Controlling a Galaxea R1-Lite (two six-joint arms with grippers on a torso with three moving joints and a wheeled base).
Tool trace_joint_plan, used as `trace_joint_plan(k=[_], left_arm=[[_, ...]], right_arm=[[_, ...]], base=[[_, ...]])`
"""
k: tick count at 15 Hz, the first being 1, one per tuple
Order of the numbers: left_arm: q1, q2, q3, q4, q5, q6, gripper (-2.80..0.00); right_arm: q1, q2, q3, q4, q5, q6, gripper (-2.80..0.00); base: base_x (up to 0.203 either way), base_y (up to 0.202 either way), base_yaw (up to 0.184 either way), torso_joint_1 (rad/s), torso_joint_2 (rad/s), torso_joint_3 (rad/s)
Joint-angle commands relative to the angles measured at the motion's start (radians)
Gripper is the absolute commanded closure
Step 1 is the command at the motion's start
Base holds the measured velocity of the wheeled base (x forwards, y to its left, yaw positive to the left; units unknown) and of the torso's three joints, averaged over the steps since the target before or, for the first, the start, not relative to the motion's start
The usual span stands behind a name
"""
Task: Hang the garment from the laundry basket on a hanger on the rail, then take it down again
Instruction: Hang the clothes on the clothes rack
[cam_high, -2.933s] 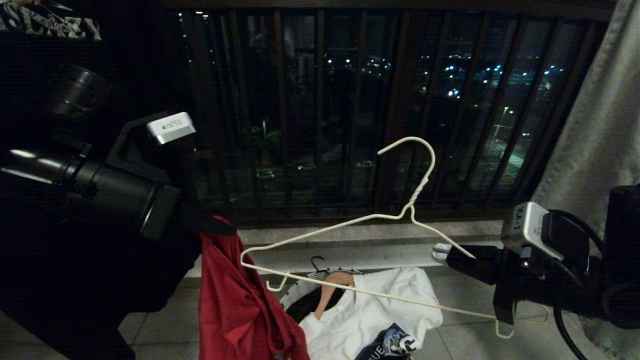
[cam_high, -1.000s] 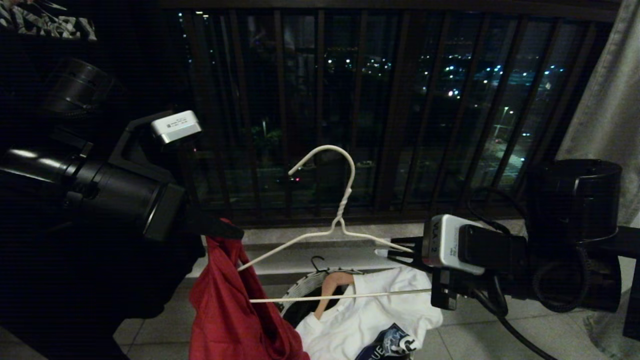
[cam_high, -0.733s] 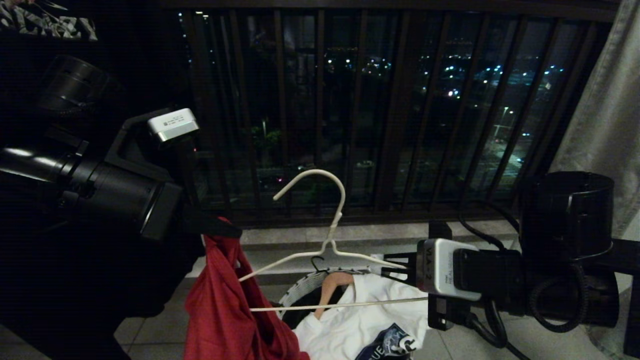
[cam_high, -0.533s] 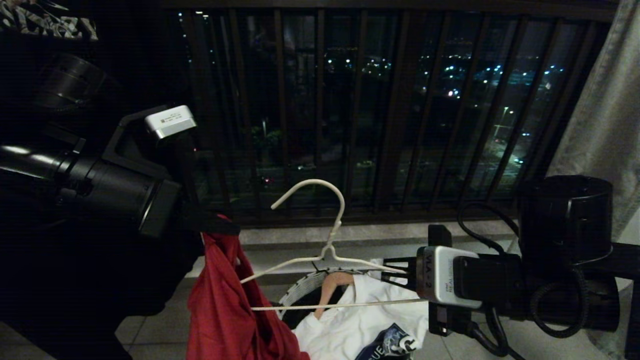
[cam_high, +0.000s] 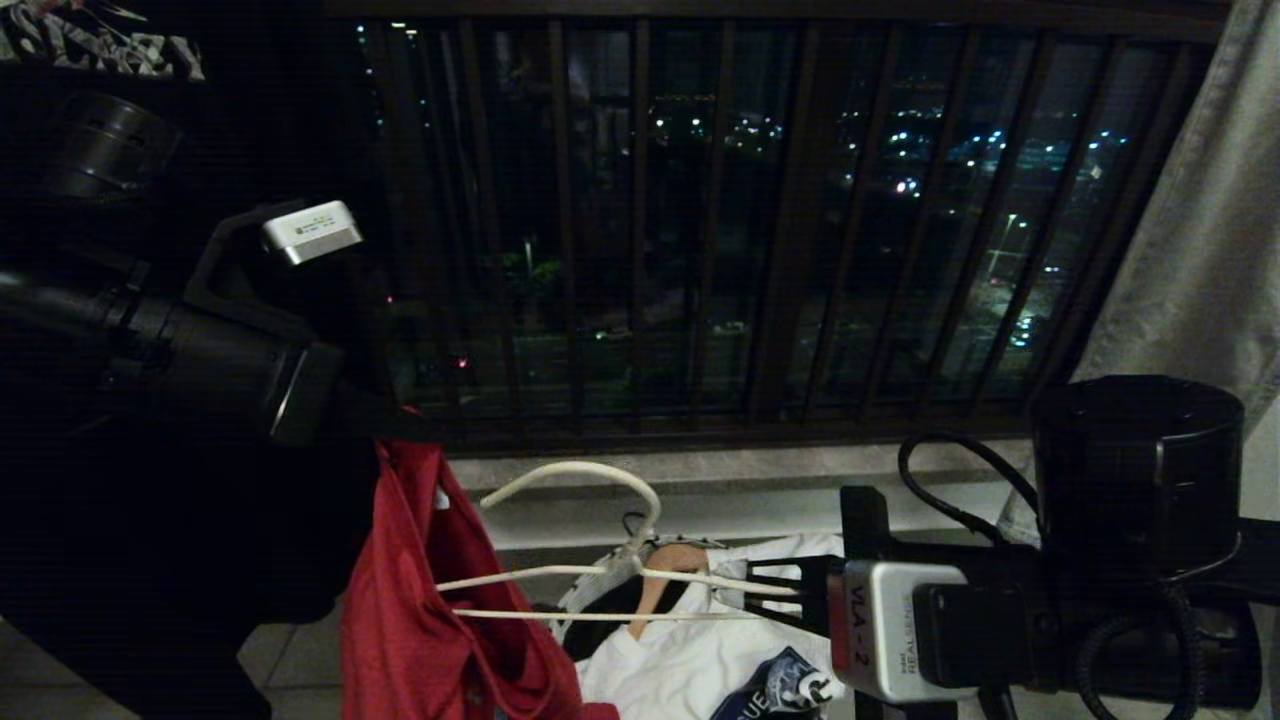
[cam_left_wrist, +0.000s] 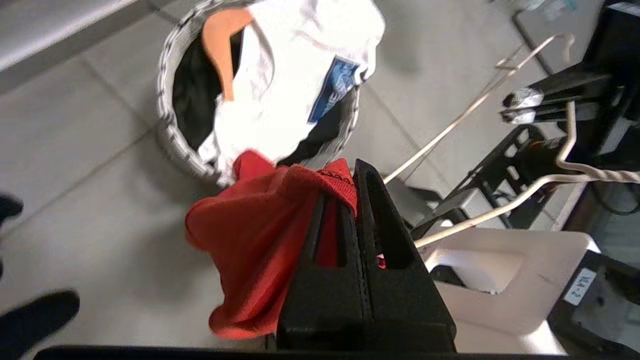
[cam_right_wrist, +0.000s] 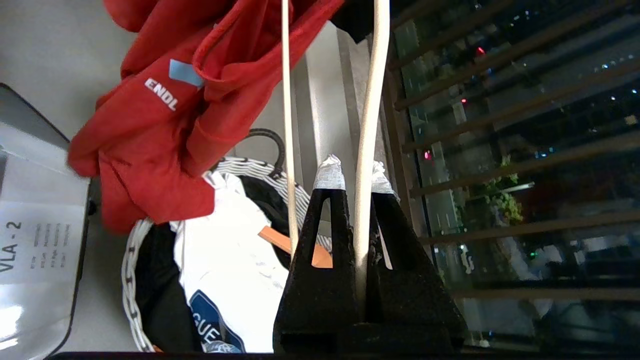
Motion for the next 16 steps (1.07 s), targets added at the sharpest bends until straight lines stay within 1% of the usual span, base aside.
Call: trace_joint_plan(k=[1, 2, 5, 6, 7, 8, 9, 11, 12, 16], left_arm=[[-0.014, -0.003, -0.017, 0.06, 0.004, 0.012, 0.0], [-0.02, -0.007, -0.034, 0.111, 0.008, 0.041, 0.0], [-0.022, -0.01, -0.028, 0.173, 0.018, 0.132, 0.0], [-0.029, -0.01, -0.029, 0.2, 0.051, 0.154, 0.0], [-0.041, -0.01, -0.029, 0.215, 0.093, 0.169, 0.0], [-0.042, -0.01, -0.027, 0.22, 0.109, 0.174, 0.0], [-0.042, -0.012, -0.024, 0.221, 0.111, 0.184, 0.0], [-0.039, -0.021, 0.002, 0.22, 0.119, 0.231, 0.0], [-0.036, -0.016, 0.008, 0.217, 0.127, 0.244, 0.0], [-0.017, 0.021, 0.005, 0.214, 0.127, 0.251, 0.0]], right_arm=[[0.001, 0.008, -0.005, -0.003, 0.002, -0.006, 0.0], [-0.002, 0.007, -0.007, -0.003, 0.002, -0.006, 0.0], [-0.031, 0.008, -0.003, -0.003, 0.002, -0.013, 0.0], [-0.045, 0.008, -0.005, -0.003, 0.002, -0.015, 0.0], [-0.064, 0.008, -0.008, -0.002, 0.004, -0.016, 0.0], [-0.077, 0.007, -0.007, -0.002, 0.005, -0.017, 0.0], [-0.088, 0.007, -0.005, -0.002, 0.007, -0.017, 0.0], [-0.098, 0.001, -0.005, -0.002, 0.009, -0.017, 0.0], [-0.1, -0.002, -0.005, -0.002, 0.009, -0.017, 0.0], [-0.089, -0.011, 0.004, -0.002, 0.01, -0.029, 0.0]], base=[[0.0, 0.0, 0.0, 0.0, 0.0, 0.0], [0.0, 0.0, 0.0, 0.0, 0.0, 0.0], [0.0, 0.0, 0.0, 0.0, 0.0, 0.0], [0.0, 0.0, 0.0, 0.0, 0.0, 0.0], [0.0, 0.0, 0.0, 0.0, 0.0, 0.0], [0.0, 0.0, 0.0, 0.0, 0.0, 0.0], [0.0, 0.0, 0.0, 0.0, 0.0, 0.0], [0.0, 0.0, 0.0, 0.0, 0.0, 0.0], [0.0, 0.0, 0.0, 0.0, 0.0, 0.0], [0.0, 0.0, 0.0, 0.0, 0.0, 0.0]])
